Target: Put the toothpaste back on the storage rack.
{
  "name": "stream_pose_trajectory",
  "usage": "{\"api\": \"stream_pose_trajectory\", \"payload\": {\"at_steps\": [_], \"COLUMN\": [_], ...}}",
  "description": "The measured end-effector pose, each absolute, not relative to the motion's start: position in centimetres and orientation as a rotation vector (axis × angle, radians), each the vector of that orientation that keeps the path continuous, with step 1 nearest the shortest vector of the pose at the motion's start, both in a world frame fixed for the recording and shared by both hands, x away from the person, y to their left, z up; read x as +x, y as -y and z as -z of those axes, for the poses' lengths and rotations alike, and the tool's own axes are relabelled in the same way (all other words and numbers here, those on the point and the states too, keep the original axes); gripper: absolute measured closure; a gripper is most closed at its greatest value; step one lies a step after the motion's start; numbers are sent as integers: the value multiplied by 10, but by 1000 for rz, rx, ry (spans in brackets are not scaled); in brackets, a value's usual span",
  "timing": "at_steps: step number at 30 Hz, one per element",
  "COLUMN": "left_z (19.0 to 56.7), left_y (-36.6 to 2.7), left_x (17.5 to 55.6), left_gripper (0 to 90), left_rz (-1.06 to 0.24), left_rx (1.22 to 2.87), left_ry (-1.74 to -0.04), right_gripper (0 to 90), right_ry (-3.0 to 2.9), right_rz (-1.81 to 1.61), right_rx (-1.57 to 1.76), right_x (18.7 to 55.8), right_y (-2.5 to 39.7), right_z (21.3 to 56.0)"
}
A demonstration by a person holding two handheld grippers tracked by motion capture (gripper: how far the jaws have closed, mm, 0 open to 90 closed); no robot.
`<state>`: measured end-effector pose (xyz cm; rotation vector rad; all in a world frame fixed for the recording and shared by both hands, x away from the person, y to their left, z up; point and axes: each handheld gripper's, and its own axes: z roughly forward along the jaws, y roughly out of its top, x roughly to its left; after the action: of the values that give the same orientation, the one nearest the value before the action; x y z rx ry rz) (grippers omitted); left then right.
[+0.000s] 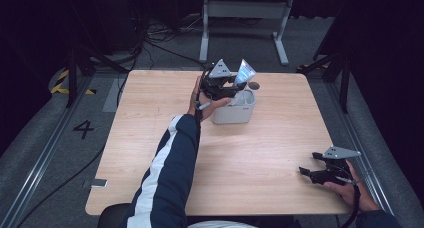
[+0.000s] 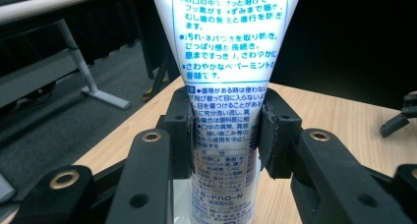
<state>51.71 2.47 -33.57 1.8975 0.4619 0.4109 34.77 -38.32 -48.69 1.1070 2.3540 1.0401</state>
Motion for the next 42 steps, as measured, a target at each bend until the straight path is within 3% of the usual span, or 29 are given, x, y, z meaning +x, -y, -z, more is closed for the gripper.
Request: {"api": "stream_pose_trajectory", "payload": {"at_steps": [42], "left_z": [373], "left_y": [-18], "left_x": [525], "left_gripper": [620], "left_rz": [-405], "left_rx": [1984], "left_ry": [-499], "right_gripper": [156], "right_ry": [-2353], "right_rz": [-1040], "right_rx": [1107], "right_x": [348], "right_y": [383], "right_z": [487]}}
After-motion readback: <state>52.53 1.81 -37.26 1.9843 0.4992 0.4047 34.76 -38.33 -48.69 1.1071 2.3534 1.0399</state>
